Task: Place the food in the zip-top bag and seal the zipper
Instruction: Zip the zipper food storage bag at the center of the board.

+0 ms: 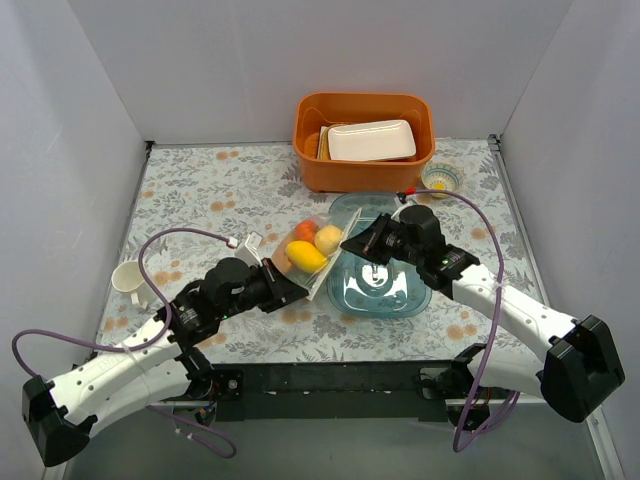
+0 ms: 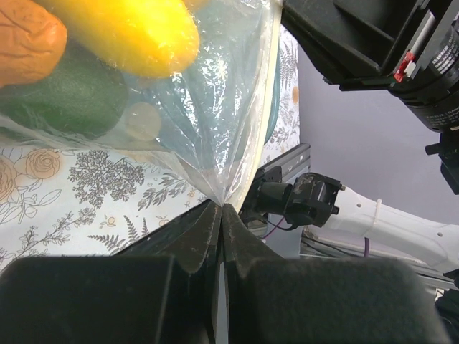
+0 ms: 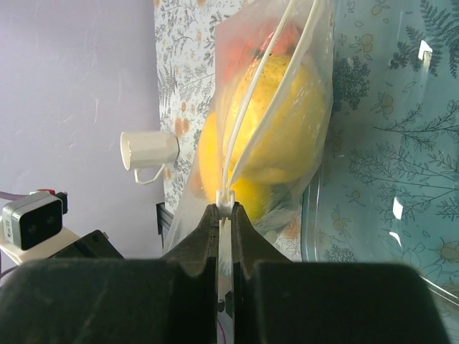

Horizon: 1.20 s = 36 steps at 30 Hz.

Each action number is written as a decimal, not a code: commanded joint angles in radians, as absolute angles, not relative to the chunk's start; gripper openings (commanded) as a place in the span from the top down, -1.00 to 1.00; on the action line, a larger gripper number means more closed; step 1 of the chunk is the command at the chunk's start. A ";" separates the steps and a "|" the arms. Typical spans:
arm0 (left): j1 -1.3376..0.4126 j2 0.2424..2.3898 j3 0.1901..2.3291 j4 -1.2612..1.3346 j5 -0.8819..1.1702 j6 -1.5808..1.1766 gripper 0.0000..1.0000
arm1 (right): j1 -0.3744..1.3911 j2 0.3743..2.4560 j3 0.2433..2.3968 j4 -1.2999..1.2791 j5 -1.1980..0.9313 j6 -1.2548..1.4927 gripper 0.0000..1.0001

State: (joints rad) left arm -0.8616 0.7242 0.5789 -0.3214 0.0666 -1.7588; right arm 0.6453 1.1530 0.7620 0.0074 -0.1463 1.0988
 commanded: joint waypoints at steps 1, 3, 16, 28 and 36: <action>-0.865 0.695 0.617 -0.394 0.069 -1.736 1.00 | 0.615 1.164 0.779 0.078 -0.104 1.086 0.97; -0.867 0.684 0.614 -0.396 0.064 -1.738 1.00 | 0.612 1.170 0.784 0.078 -0.109 1.083 0.97; -0.865 0.664 0.620 -0.442 0.043 -1.741 1.00 | 0.588 1.198 0.798 0.094 -0.110 1.078 0.97; -0.865 0.618 0.606 -0.482 0.021 -1.759 1.00 | 0.543 1.236 0.811 0.101 -0.123 1.063 0.97; -0.865 0.598 0.601 -0.509 0.015 -1.766 1.00 | 0.503 1.261 0.821 0.110 -0.141 1.048 0.97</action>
